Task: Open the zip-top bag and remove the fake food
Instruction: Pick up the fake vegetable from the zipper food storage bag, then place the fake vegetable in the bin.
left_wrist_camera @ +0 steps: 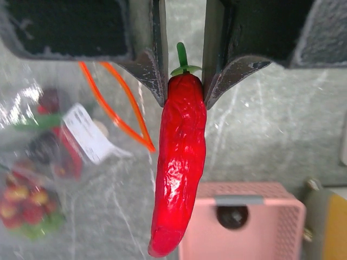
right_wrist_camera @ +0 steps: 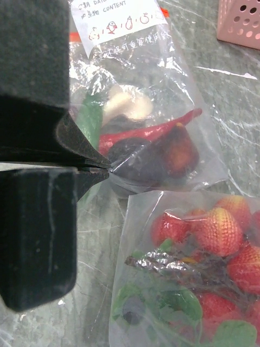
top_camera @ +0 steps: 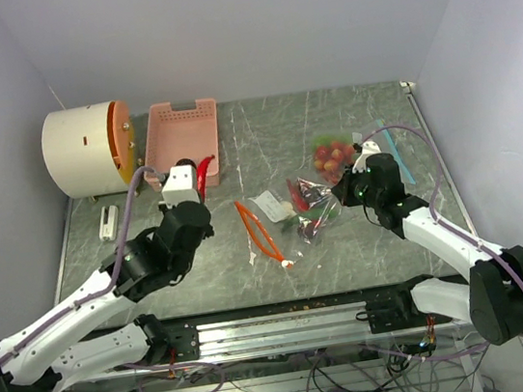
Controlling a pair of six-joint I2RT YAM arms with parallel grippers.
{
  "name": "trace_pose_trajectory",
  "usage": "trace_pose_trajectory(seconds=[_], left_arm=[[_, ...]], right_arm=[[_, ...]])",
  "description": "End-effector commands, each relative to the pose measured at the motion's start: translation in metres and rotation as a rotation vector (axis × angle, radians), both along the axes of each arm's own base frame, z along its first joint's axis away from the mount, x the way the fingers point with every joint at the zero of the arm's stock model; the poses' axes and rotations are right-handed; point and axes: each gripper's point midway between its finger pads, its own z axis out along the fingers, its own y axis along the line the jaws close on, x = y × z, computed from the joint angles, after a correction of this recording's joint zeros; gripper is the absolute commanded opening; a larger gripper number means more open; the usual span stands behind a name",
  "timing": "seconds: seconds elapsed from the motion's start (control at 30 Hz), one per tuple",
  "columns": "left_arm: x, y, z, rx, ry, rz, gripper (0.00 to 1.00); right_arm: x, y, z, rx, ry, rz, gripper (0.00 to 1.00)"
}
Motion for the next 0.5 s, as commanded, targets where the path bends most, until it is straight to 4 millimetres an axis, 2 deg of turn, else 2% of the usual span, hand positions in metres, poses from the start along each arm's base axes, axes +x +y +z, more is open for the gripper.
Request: trace_pose_trajectory(seconds=[0.0, 0.03, 0.13, 0.23, 0.37, 0.4, 0.43, 0.47], left_arm=[[0.042, 0.018, 0.034, 0.117, -0.136, 0.164, 0.07], [0.056, 0.018, 0.034, 0.132, -0.142, 0.184, 0.07], [0.109, 0.027, 0.02, 0.111, -0.139, 0.243, 0.07], [0.157, 0.039, -0.006, 0.086, -0.107, 0.288, 0.07], [0.213, 0.043, -0.018, 0.085, -0.119, 0.306, 0.07], [0.227, 0.044, -0.028, 0.101, -0.101, 0.313, 0.07], [0.237, 0.048, -0.024, 0.095, -0.111, 0.326, 0.07], [0.25, 0.054, -0.034, 0.107, -0.094, 0.338, 0.07]], right_arm=[[0.009, 0.003, 0.011, 0.011, -0.037, 0.007, 0.0], [0.009, 0.002, 0.011, 0.01, -0.038, 0.007, 0.0], [0.009, 0.002, 0.012, 0.01, -0.043, 0.005, 0.0], [0.009, 0.001, 0.011, 0.004, -0.041, 0.004, 0.0], [0.008, 0.0, 0.008, 0.001, -0.038, 0.0, 0.0], [0.008, 0.0, 0.007, 0.0, -0.037, -0.001, 0.0], [0.008, 0.0, 0.007, -0.002, -0.035, -0.001, 0.0], [0.008, -0.001, 0.007, -0.003, -0.036, -0.003, 0.0]])
